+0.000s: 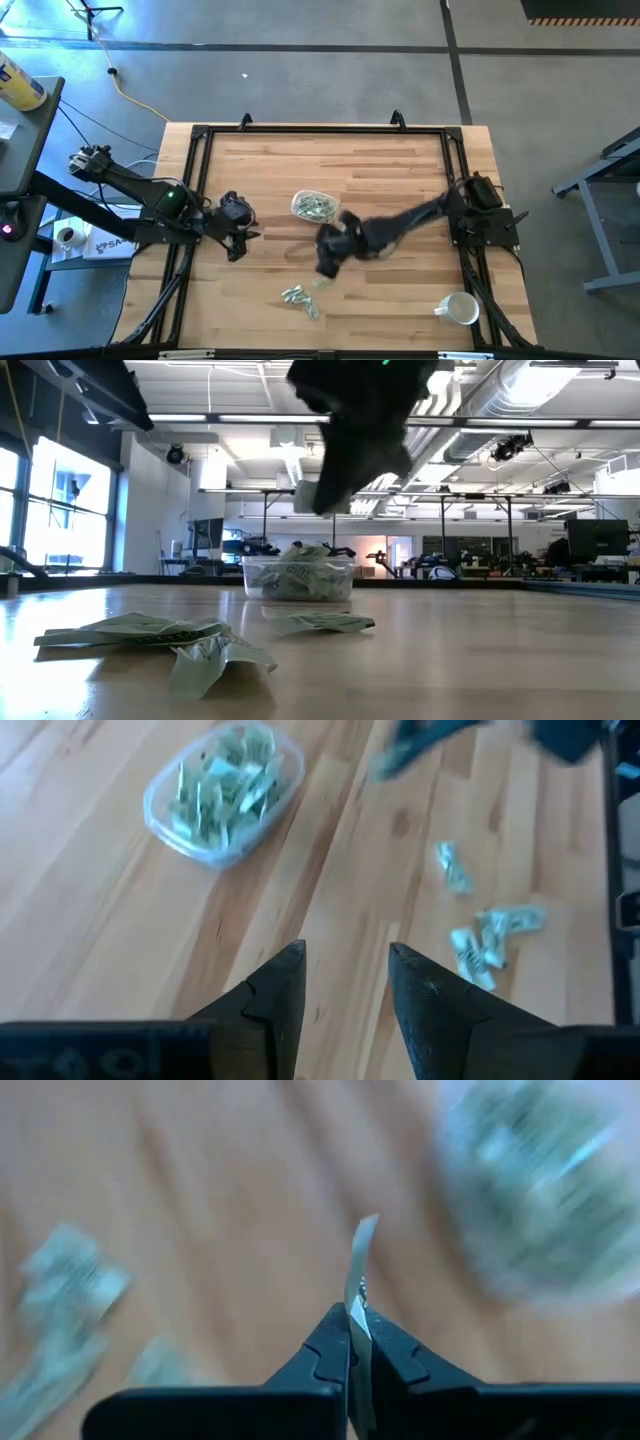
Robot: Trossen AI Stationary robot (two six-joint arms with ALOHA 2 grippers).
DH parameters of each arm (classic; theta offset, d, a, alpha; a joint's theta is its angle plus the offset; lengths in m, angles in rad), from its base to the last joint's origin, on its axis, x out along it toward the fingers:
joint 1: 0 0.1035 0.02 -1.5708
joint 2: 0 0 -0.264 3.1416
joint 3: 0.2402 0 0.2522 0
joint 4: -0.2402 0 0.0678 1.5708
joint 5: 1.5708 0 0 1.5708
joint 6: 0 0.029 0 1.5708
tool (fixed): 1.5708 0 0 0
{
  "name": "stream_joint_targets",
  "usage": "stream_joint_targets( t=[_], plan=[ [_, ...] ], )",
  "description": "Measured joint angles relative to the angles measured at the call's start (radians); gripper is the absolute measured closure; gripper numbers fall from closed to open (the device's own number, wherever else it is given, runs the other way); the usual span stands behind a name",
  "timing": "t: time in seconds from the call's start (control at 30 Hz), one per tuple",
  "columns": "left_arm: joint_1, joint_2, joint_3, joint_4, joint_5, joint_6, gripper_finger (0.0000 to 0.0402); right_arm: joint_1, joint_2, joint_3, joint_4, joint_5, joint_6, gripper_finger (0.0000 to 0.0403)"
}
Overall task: Pick and place Stevia / Truvia into bins
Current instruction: Put the stevia packet into the transparent container
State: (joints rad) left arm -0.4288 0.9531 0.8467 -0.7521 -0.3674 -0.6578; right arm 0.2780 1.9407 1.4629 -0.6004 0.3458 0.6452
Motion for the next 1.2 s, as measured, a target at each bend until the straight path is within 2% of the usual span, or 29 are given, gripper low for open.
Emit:
stream_joint_targets(
  t=[0.07,0.27,0.57,0.67,0.83,0.97,1.07,1.2],
  plan=[
    [0.016,-0.004,0.0,0.019,0.006,0.005,0.0225,-0.059,-0.001,0.01,0.004,0.003,-0.074,0.0398],
    [0.063,-0.008,0.001,0.077,0.079,0.006,0.0225,-0.207,-0.001,0.012,0.024,-0.075,-0.228,0.0395],
    [0.091,-0.008,0.0,0.177,0.126,0.046,0.0225,-0.345,0.028,0.013,0.097,-0.224,-0.504,0.039],
    [0.091,-0.006,0.0,0.177,0.127,0.051,0.0225,-0.365,0.039,0.013,0.104,-0.228,-0.542,0.0358],
    [0.091,-0.007,0.0,0.178,0.127,0.044,0.0225,-0.374,0.051,0.013,0.101,-0.297,-0.538,0.0278],
    [0.091,0.008,0.001,0.179,0.126,0.044,0.0225,-0.342,0.033,0.015,0.021,-0.26,-0.455,0.0222],
    [0.119,0.052,0.001,0.186,0.146,0.042,0.0225,-0.293,0.006,0.017,-0.013,-0.216,-0.511,0.0197],
    [0.188,0.18,0.002,0.271,0.239,0.027,0.0225,-0.223,-0.008,0.007,-0.126,-0.221,-0.619,0.0179]
  ],
)
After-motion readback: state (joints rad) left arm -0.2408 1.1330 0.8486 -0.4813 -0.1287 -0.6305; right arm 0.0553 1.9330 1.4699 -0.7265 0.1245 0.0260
